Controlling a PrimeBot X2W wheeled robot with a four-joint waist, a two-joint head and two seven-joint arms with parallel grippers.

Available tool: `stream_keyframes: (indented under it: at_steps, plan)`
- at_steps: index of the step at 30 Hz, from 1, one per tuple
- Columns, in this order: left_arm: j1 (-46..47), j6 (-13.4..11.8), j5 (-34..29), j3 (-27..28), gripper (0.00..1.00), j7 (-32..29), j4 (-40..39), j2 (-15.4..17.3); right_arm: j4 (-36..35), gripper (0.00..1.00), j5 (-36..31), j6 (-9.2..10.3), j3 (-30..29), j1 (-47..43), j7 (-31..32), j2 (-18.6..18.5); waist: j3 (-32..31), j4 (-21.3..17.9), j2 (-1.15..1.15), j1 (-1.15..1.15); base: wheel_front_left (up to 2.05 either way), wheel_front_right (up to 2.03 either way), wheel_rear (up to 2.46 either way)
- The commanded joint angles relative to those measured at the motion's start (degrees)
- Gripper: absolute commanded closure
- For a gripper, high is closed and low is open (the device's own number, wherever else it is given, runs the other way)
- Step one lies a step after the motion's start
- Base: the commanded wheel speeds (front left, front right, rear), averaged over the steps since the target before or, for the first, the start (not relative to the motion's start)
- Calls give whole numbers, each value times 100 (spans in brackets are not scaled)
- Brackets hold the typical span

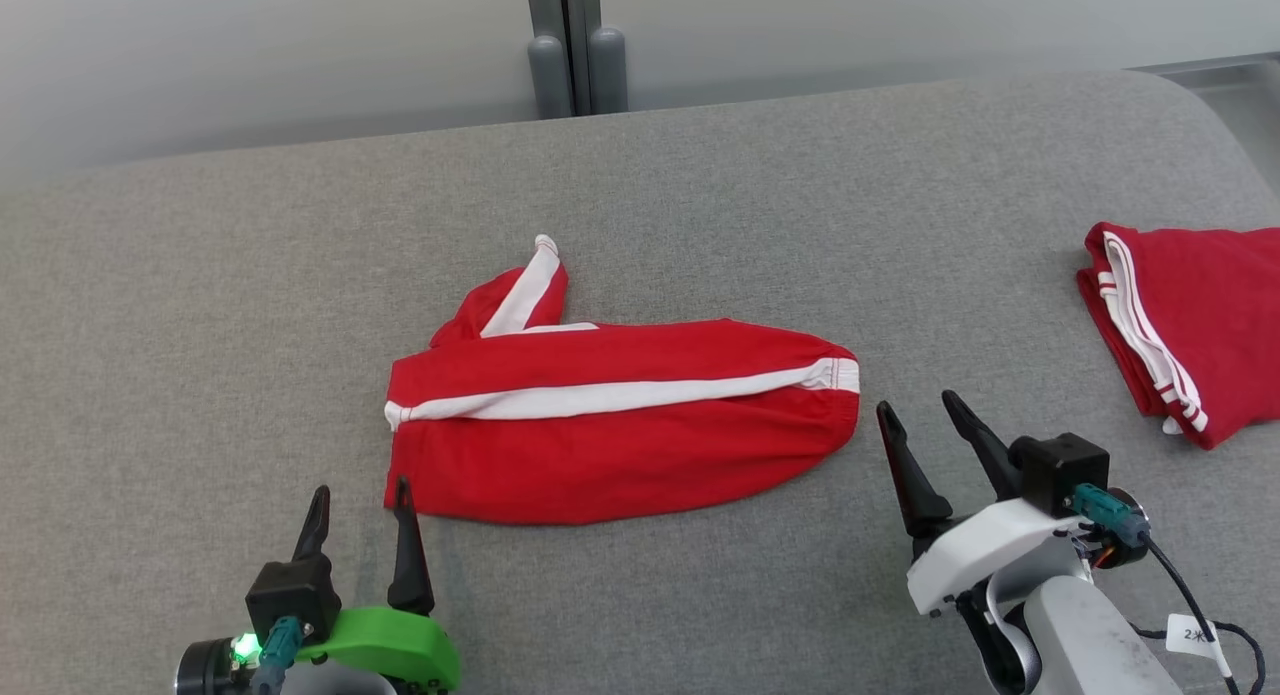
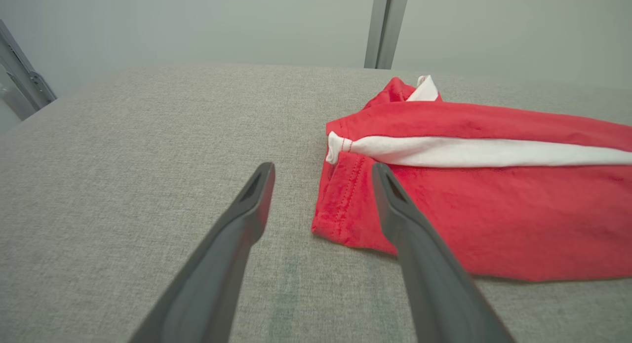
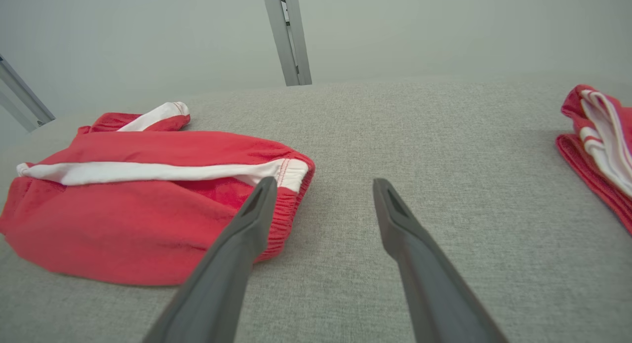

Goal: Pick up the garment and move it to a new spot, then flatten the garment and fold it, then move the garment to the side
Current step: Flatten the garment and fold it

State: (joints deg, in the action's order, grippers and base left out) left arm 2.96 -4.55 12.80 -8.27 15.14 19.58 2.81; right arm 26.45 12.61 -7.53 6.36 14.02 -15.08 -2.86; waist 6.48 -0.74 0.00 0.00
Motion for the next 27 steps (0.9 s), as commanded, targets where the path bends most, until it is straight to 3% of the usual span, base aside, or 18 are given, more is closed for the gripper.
stream_keyframes:
  at_steps: [1,8,15,16,18,22,27]
  plan:
    - [81,-15,-4,-18,0,-4,-3,21,88,0,240,9,74,112,-9,-19,101,37,0,0,0,0,0]
    - [207,-6,43,-138,0,-4,20,22,766,0,1755,9,588,623,-10,-20,322,161,0,0,0,0,0]
    - [292,-26,51,-188,0,-4,21,21,1023,0,2073,8,772,968,-10,-23,428,246,0,0,0,0,0]
    - [298,-33,57,-195,0,-4,17,21,1033,5,2091,9,783,990,-10,-20,437,256,0,0,0,0,0]
    - [298,-47,61,-207,0,-4,6,22,1047,43,2132,9,803,1018,-10,-21,453,266,0,0,0,0,0]
    - [311,-36,100,-214,0,-4,-8,22,1071,100,2165,9,826,1037,-10,-57,485,272,0,0,0,0,0]
    - [432,40,157,-208,0,-4,-27,21,940,100,2041,9,667,1096,-10,-65,551,255,0,0,0,0,0]
